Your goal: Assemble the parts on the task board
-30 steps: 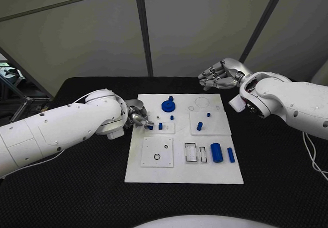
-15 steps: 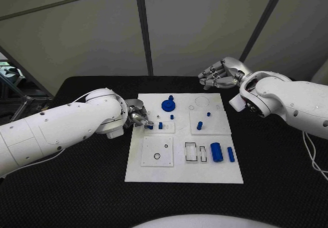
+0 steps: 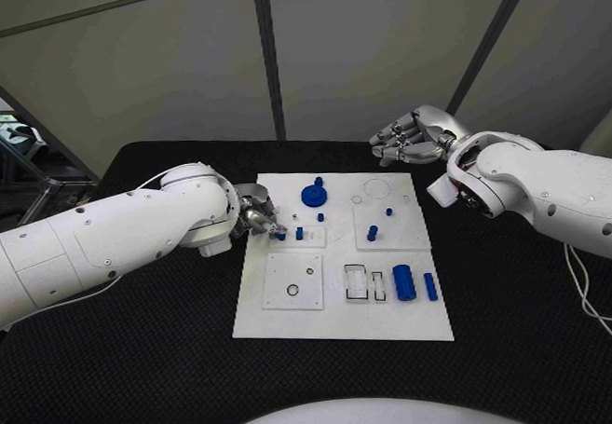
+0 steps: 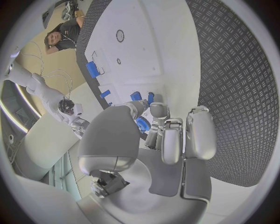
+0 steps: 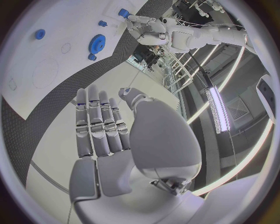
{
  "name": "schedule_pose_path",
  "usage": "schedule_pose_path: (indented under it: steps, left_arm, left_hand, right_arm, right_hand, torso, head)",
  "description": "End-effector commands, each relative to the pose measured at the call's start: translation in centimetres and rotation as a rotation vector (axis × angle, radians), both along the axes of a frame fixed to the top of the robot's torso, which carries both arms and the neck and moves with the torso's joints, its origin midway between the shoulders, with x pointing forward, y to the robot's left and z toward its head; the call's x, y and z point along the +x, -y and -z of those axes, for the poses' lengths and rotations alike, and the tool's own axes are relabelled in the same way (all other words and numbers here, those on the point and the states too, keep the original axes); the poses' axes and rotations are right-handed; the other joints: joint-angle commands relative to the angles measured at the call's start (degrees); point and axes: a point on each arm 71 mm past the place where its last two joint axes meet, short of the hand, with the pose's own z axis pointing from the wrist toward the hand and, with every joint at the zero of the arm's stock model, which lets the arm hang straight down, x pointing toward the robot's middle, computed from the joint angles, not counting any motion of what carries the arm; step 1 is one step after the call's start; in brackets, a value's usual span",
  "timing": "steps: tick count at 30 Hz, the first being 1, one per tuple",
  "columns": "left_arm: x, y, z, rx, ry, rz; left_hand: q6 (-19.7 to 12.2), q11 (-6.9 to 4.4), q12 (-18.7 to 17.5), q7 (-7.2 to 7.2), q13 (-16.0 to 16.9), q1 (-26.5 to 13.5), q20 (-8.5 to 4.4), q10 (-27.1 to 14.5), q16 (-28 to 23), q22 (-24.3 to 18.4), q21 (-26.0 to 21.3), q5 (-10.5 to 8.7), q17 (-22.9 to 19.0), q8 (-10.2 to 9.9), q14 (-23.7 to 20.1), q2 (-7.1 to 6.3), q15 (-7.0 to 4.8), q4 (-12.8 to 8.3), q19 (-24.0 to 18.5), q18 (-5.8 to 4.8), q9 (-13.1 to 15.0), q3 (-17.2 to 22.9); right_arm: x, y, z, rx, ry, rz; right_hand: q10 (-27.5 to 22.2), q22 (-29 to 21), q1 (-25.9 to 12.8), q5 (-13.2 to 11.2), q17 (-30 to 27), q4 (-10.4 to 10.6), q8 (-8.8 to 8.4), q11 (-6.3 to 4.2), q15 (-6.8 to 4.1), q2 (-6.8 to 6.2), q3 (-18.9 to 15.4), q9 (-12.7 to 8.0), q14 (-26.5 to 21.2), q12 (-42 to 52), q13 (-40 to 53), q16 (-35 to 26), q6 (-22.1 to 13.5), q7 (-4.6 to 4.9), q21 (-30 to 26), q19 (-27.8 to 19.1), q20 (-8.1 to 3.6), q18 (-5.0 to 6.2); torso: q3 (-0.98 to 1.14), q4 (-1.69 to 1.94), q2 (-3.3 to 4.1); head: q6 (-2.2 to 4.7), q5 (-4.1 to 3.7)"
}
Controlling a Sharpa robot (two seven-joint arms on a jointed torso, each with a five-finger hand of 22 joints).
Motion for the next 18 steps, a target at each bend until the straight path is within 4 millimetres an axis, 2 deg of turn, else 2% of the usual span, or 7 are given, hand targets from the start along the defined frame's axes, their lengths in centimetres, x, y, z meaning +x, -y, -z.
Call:
schedule_pose_path:
  steps: [1, 11, 18]
  left_arm:
    - [-0.13, 0.21, 0.25, 0.019, -0.02, 0.019]
    - [-0.02, 0.38, 0.37, 0.027, -0.031, 0.027]
    - [0.13, 0.4, 0.44, 0.03, -0.034, 0.025]
  left_hand:
    - [0.19, 0.04, 0.25, -0.34, 0.07, 0.32, -0.56, 0.28, -0.15, 1.28, 0.34, 0.23, 13.83, 0.26, 5.64, -0.28, -0.39, -6.74, 0.58, -3.82, 0.11, 7.09]
    - [0.46, -0.03, 0.69, -0.53, 0.55, -1.05, -0.6, 0.77, -0.04, 1.47, 0.46, 0.02, 13.96, 0.51, 5.68, -0.83, -0.41, -6.48, 0.68, -3.86, 0.29, 6.86]
    - [1.25, -0.36, 0.9, -0.99, 0.57, -4.27, -0.81, 0.9, -0.05, 1.58, 0.4, -0.26, 13.95, 0.63, 5.68, -1.67, -0.68, -5.27, 0.74, -3.87, 0.3, 3.58]
  right_arm:
    - [-0.04, -0.09, -0.16, 0.002, 0.007, -0.01]
    - [-0.07, -0.04, -0.19, 0.002, 0.008, -0.01]
    - [-0.09, 0.0, -0.2, 0.002, 0.009, -0.008]
  right_hand:
    - [-0.45, -0.06, -0.33, 0.07, -0.06, 0.15, 0.17, 0.09, 0.01, 0.12, 0.33, 0.05, -0.31, 0.3, -0.06, -0.17, -0.21, 0.06, -0.19, 0.0, 0.4, 0.9]
    - [-0.45, -0.1, -0.4, 0.04, -0.09, 0.17, 0.18, 0.09, 0.02, 0.12, 0.35, 0.06, -0.32, 0.32, -0.06, -0.15, -0.2, 0.06, -0.26, 0.0, 0.41, 0.92]
    - [-0.45, -0.1, -0.4, 0.04, -0.09, 0.17, 0.18, 0.09, 0.02, 0.12, 0.35, 0.06, -0.32, 0.32, -0.06, -0.15, -0.2, 0.06, -0.26, 0.0, 0.41, 0.92]
  torso:
    - [-0.02, -0.04, 0.03]
    - [0.01, -0.03, 0.03]
    - [0.0, -0.01, -0.01]
  head:
    - [-0.09, -0.1]
    - [-0.22, -0.17]
    - [-0.28, -0.2]
